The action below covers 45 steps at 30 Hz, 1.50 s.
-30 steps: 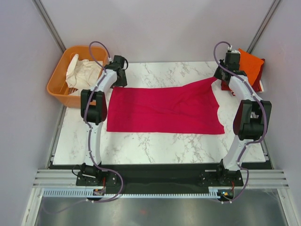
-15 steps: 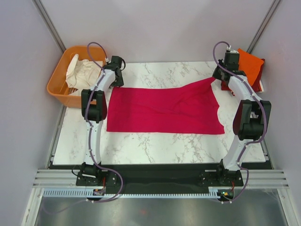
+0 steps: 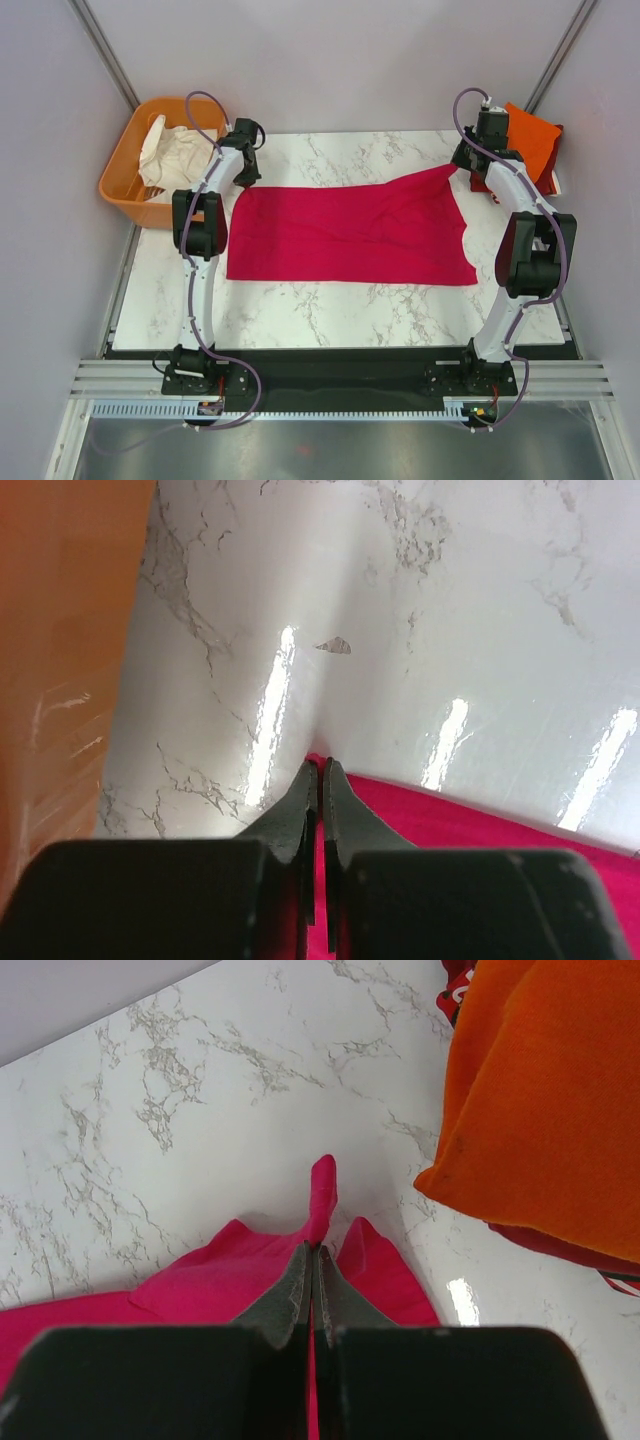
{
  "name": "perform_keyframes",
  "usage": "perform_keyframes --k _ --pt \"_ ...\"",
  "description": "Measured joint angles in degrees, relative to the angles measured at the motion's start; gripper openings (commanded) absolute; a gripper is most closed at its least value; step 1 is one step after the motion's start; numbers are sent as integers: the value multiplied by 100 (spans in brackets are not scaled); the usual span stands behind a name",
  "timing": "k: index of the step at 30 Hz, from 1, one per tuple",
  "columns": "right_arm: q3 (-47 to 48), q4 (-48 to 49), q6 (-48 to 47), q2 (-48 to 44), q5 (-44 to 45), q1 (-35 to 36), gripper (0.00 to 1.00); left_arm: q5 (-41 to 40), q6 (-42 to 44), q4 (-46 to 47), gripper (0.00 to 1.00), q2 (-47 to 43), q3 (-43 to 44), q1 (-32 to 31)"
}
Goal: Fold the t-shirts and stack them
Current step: Fold the tshirt
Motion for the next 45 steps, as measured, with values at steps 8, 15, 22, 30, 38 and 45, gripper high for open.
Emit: perform_keyframes --k 8,15,22,30,38,45 --pt "7 0 94 35 -295 0 0 96 0 -26 2 -9 2 0" --pt "57 -31 96 -50 -745 175 0 105 0 -245 2 -396 -417 0" --pt "-881 -48 96 -1233 -1071 389 0 199 -4 -487 2 -1473 -1368 0" --pt "-1952 -144 96 -2636 -1095 426 0 295 -7 -586 2 -2688 -2457 0" --pt "-2863 -522 260 -3471 -817 525 0 273 -17 -658 2 -3390 -3569 0" --pt "-3246 -922 505 -4124 -315 525 0 232 -92 -723 2 -3998 -4522 0"
